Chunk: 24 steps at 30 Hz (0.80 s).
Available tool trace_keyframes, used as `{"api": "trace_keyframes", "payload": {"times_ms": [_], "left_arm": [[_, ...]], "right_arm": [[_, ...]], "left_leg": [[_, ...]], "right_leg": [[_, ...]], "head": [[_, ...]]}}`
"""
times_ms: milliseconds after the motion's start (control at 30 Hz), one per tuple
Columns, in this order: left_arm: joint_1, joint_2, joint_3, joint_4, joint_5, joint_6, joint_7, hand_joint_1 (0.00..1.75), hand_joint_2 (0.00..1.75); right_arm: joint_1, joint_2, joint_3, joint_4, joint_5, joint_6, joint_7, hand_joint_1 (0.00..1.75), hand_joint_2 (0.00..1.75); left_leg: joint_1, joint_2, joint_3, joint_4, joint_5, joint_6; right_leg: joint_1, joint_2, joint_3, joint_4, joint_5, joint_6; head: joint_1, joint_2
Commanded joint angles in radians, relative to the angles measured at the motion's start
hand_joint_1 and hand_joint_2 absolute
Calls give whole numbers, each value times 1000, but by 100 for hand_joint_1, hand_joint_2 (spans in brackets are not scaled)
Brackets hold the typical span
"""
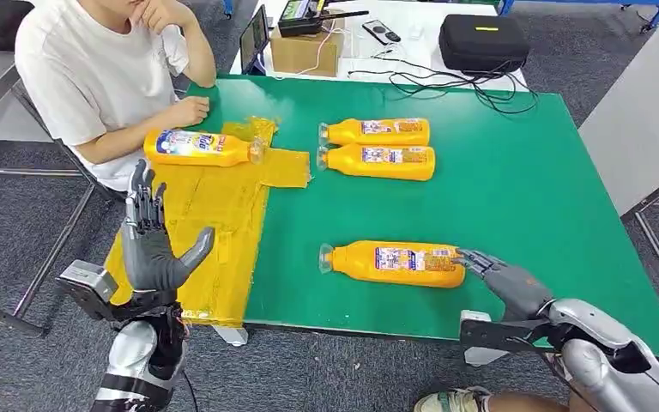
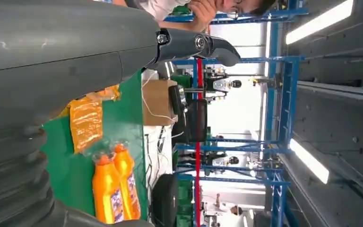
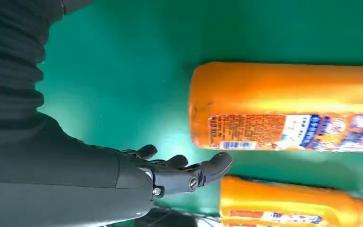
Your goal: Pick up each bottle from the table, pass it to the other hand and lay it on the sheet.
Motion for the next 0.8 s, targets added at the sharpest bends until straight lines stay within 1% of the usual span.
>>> {"api": "trace_keyframes", "payload": {"times_ms": [33, 67, 100, 133, 167, 200, 233, 267, 300, 333, 367, 400, 433, 467, 500, 567, 633, 700, 733, 767, 800], "left_arm": [[-33, 17, -19, 96, -68, 37, -1, 0, 175], [-28, 12, -19, 91, -44, 21, 3, 0, 175], [-19, 15, -27, 77, -25, 2, 9, 0, 175], [-14, 15, -30, 68, -26, 3, 9, 0, 175], [-14, 15, -30, 68, -26, 3, 9, 0, 175], [-14, 15, -30, 68, -26, 3, 9, 0, 175], [-9, 18, -34, 56, -27, 3, 8, 0, 175], [-1, 21, -39, 43, -28, 3, 7, 0, 175], [0, 23, -43, 41, -32, 2, 5, 0, 175], [10, 21, -46, 26, 5, -31, 22, 0, 175], [16, 20, -53, 22, 15, -45, 25, 0, 175], [28, 20, -61, 7, 17, -50, 23, 0, 175], [37, 20, -74, -2, 22, -66, 24, 0, 175], [40, 20, -79, -5, 23, -70, 24, 0, 175], [42, 19, -81, -6, 23, -70, 24, 0, 175], [42, 24, -86, -11, 23, -69, 24, 0, 175], [36, 29, -82, -5, 22, -65, 27, 0, 175], [31, 33, -72, 5, 12, -51, 34, 0, 175], [27, 32, -63, 12, 12, -50, 34, 0, 175], [24, 31, -57, 17, 13, -49, 34, 0, 175], [23, 31, -55, 18, 12, -48, 33, 0, 175]], "right_arm": [[-121, 260, 78, 381, 64, -108, -62, 0, 175], [-128, 282, 80, 410, 66, -122, -65, 0, 175], [-139, 303, 93, 444, 81, -137, -68, 0, 175], [-142, 310, 97, 453, 83, -142, -68, 0, 175], [-142, 310, 97, 453, 83, -142, -68, 0, 175], [-142, 310, 97, 453, 83, -142, -68, 0, 175], [-148, 320, 94, 469, 82, -143, -68, 0, 175], [-156, 340, 93, 494, 86, -148, -70, 0, 175], [-162, 352, 97, 507, 89, -151, -73, 0, 175], [-186, 383, 98, 577, 96, -163, -74, 0, 175], [-191, 391, 100, 590, 101, -170, -71, 0, 175], [-208, 405, 119, 626, 139, -201, -56, 0, 175], [-222, 415, 123, 660, 142, -196, -56, 0, 175], [-230, 416, 123, 670, 141, -194, -57, 0, 175], [-233, 416, 123, 677, 140, -192, -57, 0, 175], [-249, 425, 137, 712, 164, -221, -48, 0, 175], [-262, 437, 141, 744, 174, -220, -31, 0, 175], [-274, 440, 152, 769, 194, -220, -15, 0, 175], [-285, 441, 163, 786, 217, -234, -1, 0, 175], [-292, 444, 164, 799, 229, -242, 9, 0, 175], [-298, 446, 166, 803, 234, -243, 11, 0, 175]], "left_leg": [[3, 6, 8, -3, -1, -2], [2, 6, 5, -2, -1, -2], [3, 8, 8, -3, -2, -2], [3, 7, 6, -2, -1, -2], [3, 8, 8, -2, -2, -3], [2, 6, 6, -2, -1, -2], [3, 7, 8, -2, -2, -3], [2, 6, 5, -1, -1, -2], [2, 6, 7, -1, -2, -2], [2, 6, 5, -1, -1, -2], [3, 8, 8, -1, -2, -2], [2, 7, 6, -1, -1, -2], [3, 8, 7, -1, -2, -2], [3, 10, 9, -1, -3, -3], [2, 8, 6, -1, -2, -2], [4, 10, 9, 0, -3, -3], [3, 8, 8, -1, -2, -2], [3, 10, 10, -1, -2, -3], [2, 8, 7, -1, -1, -2], [3, 8, 9, -1, -1, -3], [2, 7, 8, -1, -1, -2]], "right_leg": [[3, 5, 7, -5, 1, -3], [3, 5, 5, -4, 1, -2], [3, 6, 6, -4, 1, -4], [3, 5, 5, -3, 1, -3], [3, 5, 6, -4, 1, -4], [2, 4, 4, -3, 0, -3], [3, 4, 6, -3, 0, -4], [2, 4, 3, -2, 0, -2], [2, 4, 5, -2, -1, -3], [2, 4, 3, -2, 0, -2], [3, 5, 6, -3, 0, -3], [2, 5, 4, -2, 0, -2], [3, 5, 5, -2, 0, -3], [3, 7, 7, -3, 0, -4], [2, 5, 4, -2, 0, -2], [4, 6, 7, -2, -1, -5], [3, 5, 5, -2, 0, -3], [3, 7, 7, -2, -1, -5], [3, 5, 5, -2, 0, -3], [3, 5, 7, -2, 0, -4], [2, 4, 6, -2, 0, -3]], "head": [[0, 0], [0, 0], [0, 0], [0, 0], [0, 0], [0, 0], [0, 0], [0, 0], [0, 0], [0, 0], [0, 0], [0, 0], [0, 0], [0, 0], [0, 0], [0, 0], [0, 0], [0, 0], [0, 0], [0, 0], [0, 0]]}}
